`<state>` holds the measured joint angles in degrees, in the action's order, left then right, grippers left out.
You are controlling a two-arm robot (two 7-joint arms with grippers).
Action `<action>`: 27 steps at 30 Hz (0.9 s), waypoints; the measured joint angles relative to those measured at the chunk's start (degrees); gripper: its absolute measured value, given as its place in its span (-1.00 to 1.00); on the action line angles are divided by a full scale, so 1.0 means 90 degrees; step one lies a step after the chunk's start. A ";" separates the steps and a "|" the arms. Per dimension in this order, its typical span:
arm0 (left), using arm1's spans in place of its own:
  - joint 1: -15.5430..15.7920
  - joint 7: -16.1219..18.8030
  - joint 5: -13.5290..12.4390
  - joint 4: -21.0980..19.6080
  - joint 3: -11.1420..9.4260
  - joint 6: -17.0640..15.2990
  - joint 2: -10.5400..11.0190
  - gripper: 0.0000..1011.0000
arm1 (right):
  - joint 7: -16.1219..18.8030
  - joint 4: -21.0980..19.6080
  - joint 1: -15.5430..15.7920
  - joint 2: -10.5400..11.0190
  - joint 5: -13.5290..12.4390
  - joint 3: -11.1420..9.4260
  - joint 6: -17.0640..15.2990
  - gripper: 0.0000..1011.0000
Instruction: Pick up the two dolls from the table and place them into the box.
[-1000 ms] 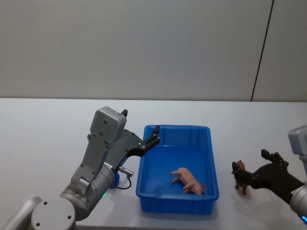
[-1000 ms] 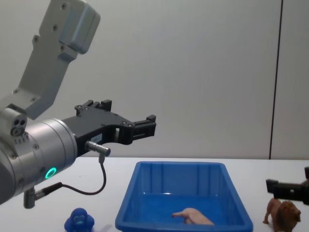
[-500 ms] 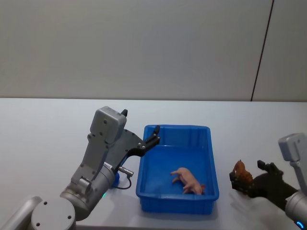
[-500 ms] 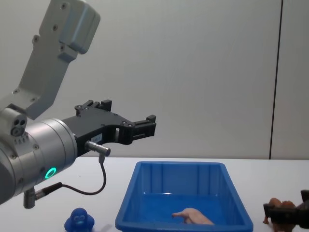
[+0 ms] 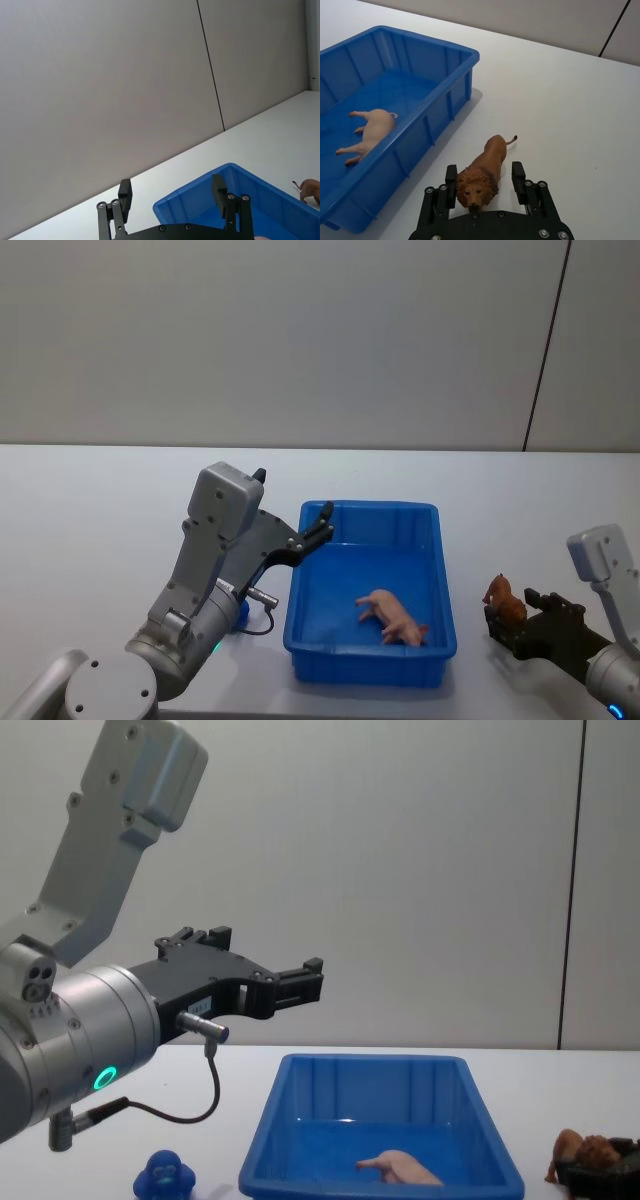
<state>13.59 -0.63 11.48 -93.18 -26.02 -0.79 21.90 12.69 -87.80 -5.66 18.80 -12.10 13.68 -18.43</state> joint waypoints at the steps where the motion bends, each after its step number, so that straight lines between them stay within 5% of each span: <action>1: 0.0000 0.0000 0.0000 0.0000 0.0000 0.0000 0.0000 0.98 | -0.0013 0.0005 -0.0004 -0.0007 0.0005 0.0003 -0.0008 0.31; 9: 0.0000 0.0000 0.0000 0.0000 0.0000 0.0000 0.0000 0.98 | -0.0080 -0.0043 0.0019 -0.0009 0.0005 0.0001 -0.0015 -0.13; 27: 0.0000 0.0000 0.0000 0.0000 0.0000 0.0000 0.0000 0.98 | -0.0204 -0.0710 0.0058 0.0056 -0.0242 -0.0137 0.0349 -0.14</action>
<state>13.59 -0.62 11.48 -93.18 -26.02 -0.79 21.89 10.85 -94.19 -5.14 19.30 -14.28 12.45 -15.29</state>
